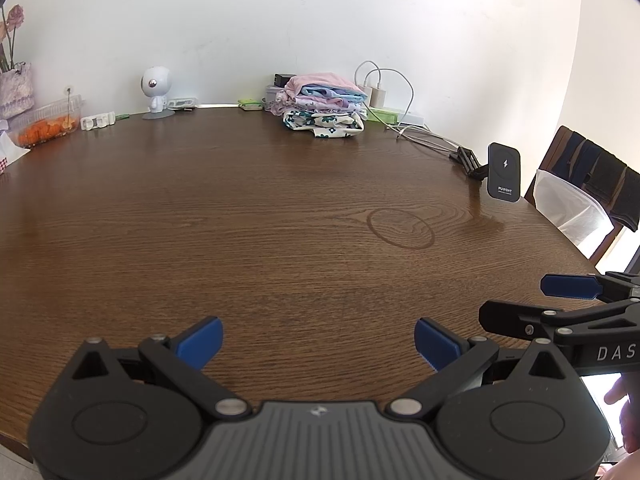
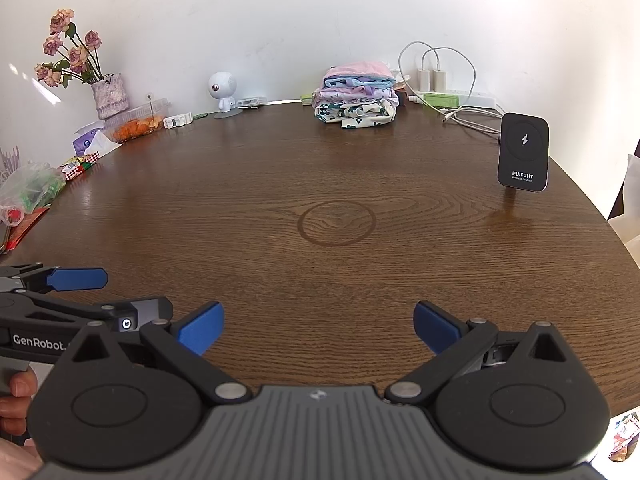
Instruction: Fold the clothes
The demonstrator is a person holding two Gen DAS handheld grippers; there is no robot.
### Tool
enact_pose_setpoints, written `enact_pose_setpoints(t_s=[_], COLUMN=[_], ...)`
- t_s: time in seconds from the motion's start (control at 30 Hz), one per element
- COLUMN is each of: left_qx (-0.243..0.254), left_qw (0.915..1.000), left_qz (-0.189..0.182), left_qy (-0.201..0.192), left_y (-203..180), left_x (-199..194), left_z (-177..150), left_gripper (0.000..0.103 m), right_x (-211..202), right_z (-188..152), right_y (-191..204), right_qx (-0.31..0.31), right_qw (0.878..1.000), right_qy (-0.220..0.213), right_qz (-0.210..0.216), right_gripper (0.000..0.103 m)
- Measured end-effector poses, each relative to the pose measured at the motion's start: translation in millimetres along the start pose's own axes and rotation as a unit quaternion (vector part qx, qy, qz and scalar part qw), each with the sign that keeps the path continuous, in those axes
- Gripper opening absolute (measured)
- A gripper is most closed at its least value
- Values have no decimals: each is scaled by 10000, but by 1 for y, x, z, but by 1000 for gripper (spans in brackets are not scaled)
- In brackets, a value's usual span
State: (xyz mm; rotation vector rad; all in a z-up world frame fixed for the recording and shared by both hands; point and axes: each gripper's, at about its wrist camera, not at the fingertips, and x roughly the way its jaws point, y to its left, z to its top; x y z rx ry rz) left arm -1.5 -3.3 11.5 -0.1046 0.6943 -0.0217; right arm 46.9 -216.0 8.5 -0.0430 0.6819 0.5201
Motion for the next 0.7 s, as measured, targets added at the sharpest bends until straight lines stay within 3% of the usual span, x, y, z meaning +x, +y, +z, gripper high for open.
enact_pose_setpoints(t_s=[0.7], left_qx=[-18], left_qw=[10000], left_qz=[10], left_qy=[3], left_y=[3], left_x=[0], left_z=[-1], left_gripper=[102], right_x=[3], right_z=[-1], right_y=[0], right_qx=[-7], right_qw=[10000], right_qy=[40], right_qz=[7], right_gripper=[103])
